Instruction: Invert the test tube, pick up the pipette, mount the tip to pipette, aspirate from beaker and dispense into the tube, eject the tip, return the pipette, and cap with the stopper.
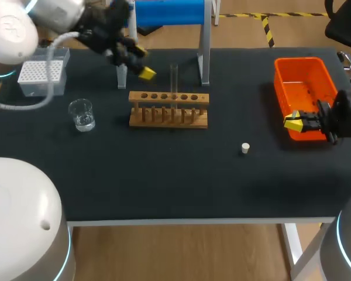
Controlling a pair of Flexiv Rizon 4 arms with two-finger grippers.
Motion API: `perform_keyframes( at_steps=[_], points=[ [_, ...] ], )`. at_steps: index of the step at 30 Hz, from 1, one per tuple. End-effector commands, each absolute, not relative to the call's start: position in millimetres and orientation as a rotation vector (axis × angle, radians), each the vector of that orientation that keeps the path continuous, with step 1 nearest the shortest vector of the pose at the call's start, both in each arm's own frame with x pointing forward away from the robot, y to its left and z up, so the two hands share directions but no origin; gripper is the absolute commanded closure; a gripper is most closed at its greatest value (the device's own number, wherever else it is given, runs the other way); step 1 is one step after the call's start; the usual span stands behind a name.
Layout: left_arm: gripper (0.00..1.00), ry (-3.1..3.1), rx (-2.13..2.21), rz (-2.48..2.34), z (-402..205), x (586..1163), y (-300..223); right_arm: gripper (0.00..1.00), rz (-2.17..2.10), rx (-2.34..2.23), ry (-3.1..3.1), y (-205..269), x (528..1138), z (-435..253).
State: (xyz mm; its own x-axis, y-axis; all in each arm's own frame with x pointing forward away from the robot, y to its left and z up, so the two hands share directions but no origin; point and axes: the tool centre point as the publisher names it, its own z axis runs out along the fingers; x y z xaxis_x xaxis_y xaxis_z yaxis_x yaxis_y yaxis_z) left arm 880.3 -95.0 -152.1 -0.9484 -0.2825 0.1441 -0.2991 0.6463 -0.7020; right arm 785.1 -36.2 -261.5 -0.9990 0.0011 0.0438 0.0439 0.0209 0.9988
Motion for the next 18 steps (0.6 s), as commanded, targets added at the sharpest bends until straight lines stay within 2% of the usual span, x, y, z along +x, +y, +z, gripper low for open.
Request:
perform_keyframes(
  at_steps=[1,5,9,18],
  points=[
    [0.0,-2.742,1.082,1.198,-171,898,-21,1.0,-2.175,-0.049,-2.224,-37,784,-261],
    [0.0,-2.672,1.48,1.132,-182,922,23,1.0,-2.175,-0.049,-2.224,-37,784,-261],
    [0.0,-2.614,1.783,1.042,-185,942,44,1.0,-2.175,-0.049,-2.224,-37,784,-261],
    [0.0,-2.328,2.59,0.765,-180,963,31,1.0,-2.175,-0.049,-2.224,-37,784,-261]
  ],
)
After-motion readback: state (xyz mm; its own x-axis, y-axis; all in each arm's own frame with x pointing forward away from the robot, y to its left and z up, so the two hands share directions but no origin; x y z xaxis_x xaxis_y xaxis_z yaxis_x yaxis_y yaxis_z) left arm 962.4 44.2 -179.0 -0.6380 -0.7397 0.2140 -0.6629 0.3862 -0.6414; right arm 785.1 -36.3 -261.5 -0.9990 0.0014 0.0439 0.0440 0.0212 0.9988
